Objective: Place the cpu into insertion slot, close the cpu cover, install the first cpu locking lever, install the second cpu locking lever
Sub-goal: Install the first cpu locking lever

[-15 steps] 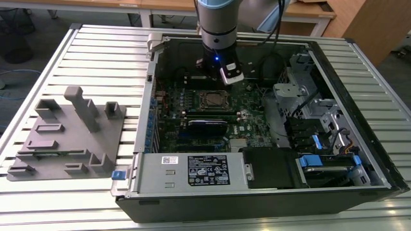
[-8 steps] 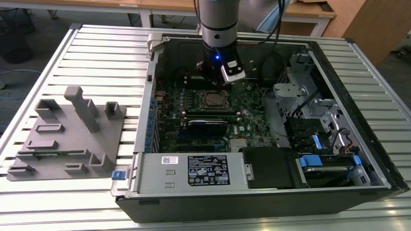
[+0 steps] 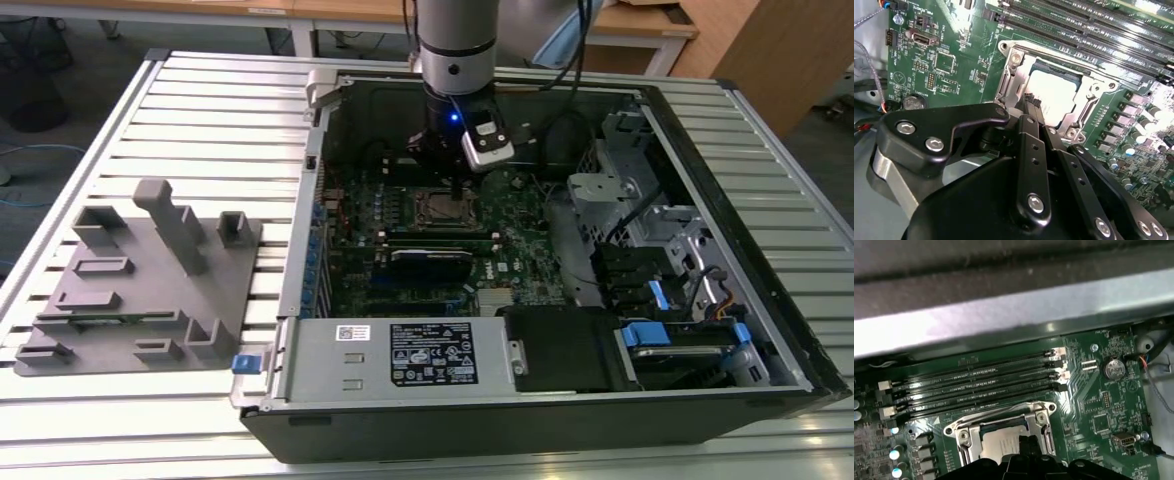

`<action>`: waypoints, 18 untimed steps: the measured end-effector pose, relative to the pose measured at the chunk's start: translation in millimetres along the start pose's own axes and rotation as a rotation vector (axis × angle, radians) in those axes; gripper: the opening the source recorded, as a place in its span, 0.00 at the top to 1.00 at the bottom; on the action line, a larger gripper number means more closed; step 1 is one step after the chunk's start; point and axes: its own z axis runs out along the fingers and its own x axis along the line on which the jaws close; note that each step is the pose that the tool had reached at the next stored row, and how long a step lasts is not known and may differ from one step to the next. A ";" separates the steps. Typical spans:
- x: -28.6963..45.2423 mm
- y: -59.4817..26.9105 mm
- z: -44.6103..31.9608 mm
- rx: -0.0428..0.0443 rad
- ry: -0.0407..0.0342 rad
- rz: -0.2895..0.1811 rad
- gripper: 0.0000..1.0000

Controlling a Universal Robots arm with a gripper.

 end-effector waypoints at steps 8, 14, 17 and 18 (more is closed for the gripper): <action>-0.8 0.2 1.3 0.0183 0.0847 -0.001 0.89; -0.9 0.2 0.8 0.0164 0.0882 -0.001 0.89; -1.4 0.3 -2.7 0.0148 0.0886 -0.002 0.89; -1.6 0.3 -4.2 0.0150 0.0891 -0.002 0.89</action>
